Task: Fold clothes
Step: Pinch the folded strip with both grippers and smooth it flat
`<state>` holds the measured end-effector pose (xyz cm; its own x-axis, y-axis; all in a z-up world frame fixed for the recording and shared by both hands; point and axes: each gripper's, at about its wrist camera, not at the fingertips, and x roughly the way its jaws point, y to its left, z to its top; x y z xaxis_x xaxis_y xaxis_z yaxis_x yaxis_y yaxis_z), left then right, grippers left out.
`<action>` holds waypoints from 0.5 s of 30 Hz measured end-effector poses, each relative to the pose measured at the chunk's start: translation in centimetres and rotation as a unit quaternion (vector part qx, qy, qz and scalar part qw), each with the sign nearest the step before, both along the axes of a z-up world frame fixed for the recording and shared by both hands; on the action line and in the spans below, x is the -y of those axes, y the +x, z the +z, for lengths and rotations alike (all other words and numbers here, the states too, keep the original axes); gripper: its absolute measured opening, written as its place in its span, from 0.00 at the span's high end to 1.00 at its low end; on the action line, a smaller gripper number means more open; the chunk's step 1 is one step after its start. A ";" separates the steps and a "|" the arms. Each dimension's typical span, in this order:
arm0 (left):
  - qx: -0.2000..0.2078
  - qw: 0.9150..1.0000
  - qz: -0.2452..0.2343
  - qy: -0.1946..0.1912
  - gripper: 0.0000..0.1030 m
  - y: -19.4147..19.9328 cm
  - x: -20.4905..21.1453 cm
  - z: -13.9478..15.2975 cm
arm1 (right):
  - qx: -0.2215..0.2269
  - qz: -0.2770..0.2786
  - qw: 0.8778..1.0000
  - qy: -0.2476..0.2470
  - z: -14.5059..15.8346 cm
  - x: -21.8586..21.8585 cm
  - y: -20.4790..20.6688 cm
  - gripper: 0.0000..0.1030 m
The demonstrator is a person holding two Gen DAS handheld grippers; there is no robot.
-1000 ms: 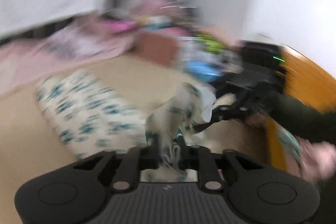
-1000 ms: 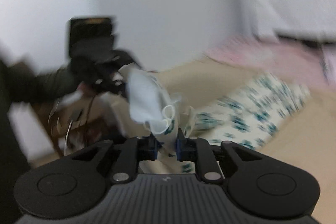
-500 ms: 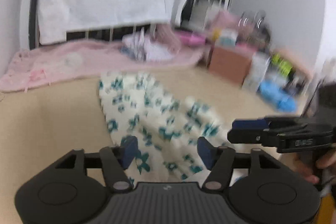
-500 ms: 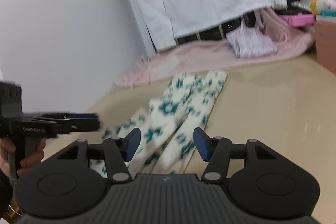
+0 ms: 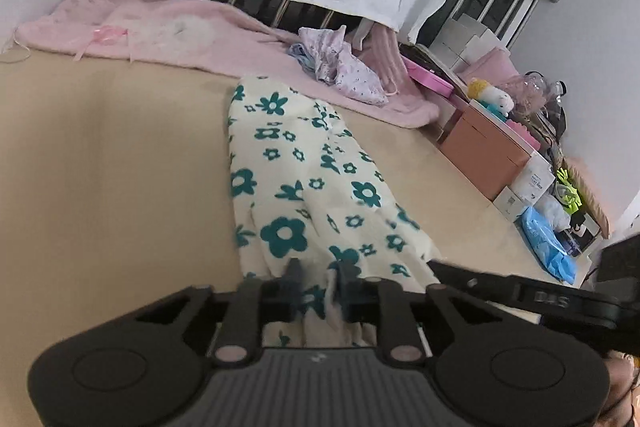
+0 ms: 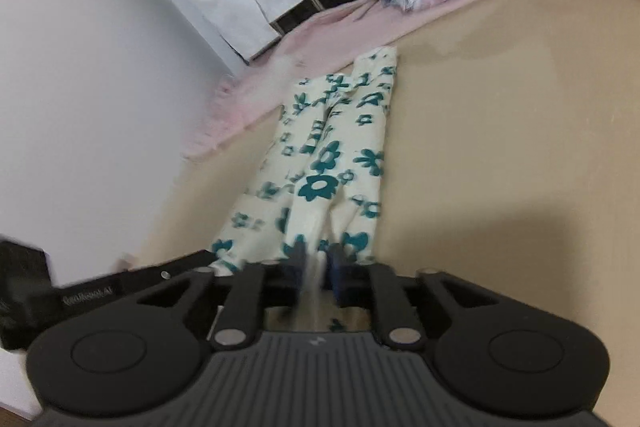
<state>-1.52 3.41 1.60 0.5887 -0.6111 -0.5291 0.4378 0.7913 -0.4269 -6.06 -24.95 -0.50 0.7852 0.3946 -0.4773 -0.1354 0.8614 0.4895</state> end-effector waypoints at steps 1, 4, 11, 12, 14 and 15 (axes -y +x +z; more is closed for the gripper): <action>0.003 1.000 0.003 -0.006 0.75 -0.1 -0.1 0.0 | 0.025 -0.008 0.999 -0.031 0.5 -0.6 -0.9 0.66; 0.015 1.000 0.020 -0.015 0.60 0.2 -0.5 0.6 | 0.096 -0.030 0.989 -0.105 2.1 -1.5 -3.2 0.61; 0.047 0.997 -0.002 0.067 0.89 1.5 3.0 -0.2 | 0.069 0.012 0.989 -0.130 1.8 -4.4 -1.6 0.88; 0.055 0.995 -0.001 0.079 0.89 1.2 3.1 -0.2 | 0.063 0.016 0.988 -0.142 1.2 -4.9 -1.3 0.88; 0.070 0.994 0.005 0.087 0.86 0.3 2.5 0.5 | 0.056 0.023 0.985 -0.164 0.2 -5.8 -1.1 0.88; 0.077 0.993 0.009 0.084 0.82 -0.3 2.0 1.0 | 0.057 0.022 0.983 -0.170 0.3 -5.9 -1.3 0.88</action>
<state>-1.77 1.40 2.60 0.6812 -0.5094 -0.5257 0.4722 0.8546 -0.2162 -7.34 -19.07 -0.19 0.8269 0.2621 -0.4976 -0.2138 0.9648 0.1530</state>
